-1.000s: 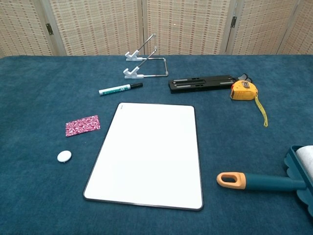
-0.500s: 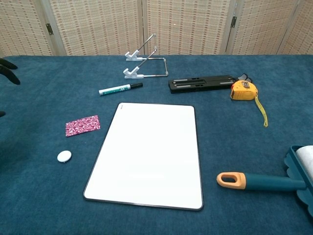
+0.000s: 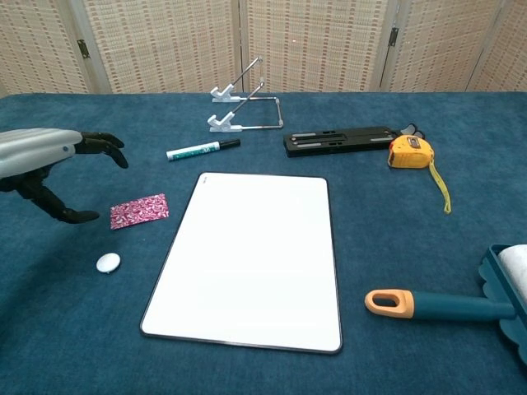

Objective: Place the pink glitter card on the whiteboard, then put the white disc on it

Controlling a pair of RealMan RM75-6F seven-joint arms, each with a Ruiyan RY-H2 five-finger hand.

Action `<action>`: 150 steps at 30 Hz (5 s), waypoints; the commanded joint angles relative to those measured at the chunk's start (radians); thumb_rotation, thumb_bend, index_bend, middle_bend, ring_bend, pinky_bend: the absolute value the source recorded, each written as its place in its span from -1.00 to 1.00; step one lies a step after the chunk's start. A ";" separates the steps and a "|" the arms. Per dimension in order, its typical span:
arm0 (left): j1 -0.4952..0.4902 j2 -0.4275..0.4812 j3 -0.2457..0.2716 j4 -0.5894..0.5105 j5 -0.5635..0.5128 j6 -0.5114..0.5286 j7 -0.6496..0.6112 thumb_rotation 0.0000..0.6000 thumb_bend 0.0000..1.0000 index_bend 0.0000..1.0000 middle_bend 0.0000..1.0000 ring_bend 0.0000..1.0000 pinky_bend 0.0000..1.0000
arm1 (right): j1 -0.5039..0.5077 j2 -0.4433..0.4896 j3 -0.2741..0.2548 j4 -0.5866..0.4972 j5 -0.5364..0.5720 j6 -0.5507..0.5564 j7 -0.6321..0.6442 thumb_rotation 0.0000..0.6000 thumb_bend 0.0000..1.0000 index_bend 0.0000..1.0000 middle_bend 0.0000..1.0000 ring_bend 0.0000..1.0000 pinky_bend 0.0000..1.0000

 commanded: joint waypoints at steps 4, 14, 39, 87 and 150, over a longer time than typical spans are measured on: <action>-0.068 -0.070 -0.016 0.057 -0.122 -0.038 0.073 1.00 -0.36 -0.55 -0.84 -0.86 -1.00 | 0.000 0.000 0.002 0.006 0.008 -0.005 0.005 1.00 -0.27 -1.00 -0.88 -0.91 -1.00; -0.135 -0.142 -0.018 0.118 -0.251 -0.046 0.125 1.00 -0.36 -0.50 -0.84 -0.86 -1.00 | 0.004 -0.001 0.005 0.015 0.015 -0.016 0.013 1.00 -0.27 -1.00 -0.88 -0.91 -1.00; -0.205 -0.210 0.003 0.216 -0.408 -0.026 0.139 1.00 -0.36 -0.45 -0.84 -0.86 -1.00 | -0.007 0.004 0.004 0.030 0.023 -0.011 0.034 1.00 -0.27 -1.00 -0.88 -0.91 -1.00; -0.218 -0.184 0.015 0.174 -0.345 0.025 0.098 1.00 -0.36 -0.19 -0.82 -0.81 -1.00 | -0.010 0.007 0.003 0.013 0.021 -0.010 0.012 1.00 -0.27 -1.00 -0.88 -0.91 -1.00; -0.088 -0.057 0.263 0.051 0.085 0.112 -0.035 1.00 -0.41 -0.20 -0.82 -0.83 -1.00 | 0.009 0.015 0.011 -0.023 0.020 -0.035 -0.022 1.00 -0.27 -1.00 -0.88 -0.91 -1.00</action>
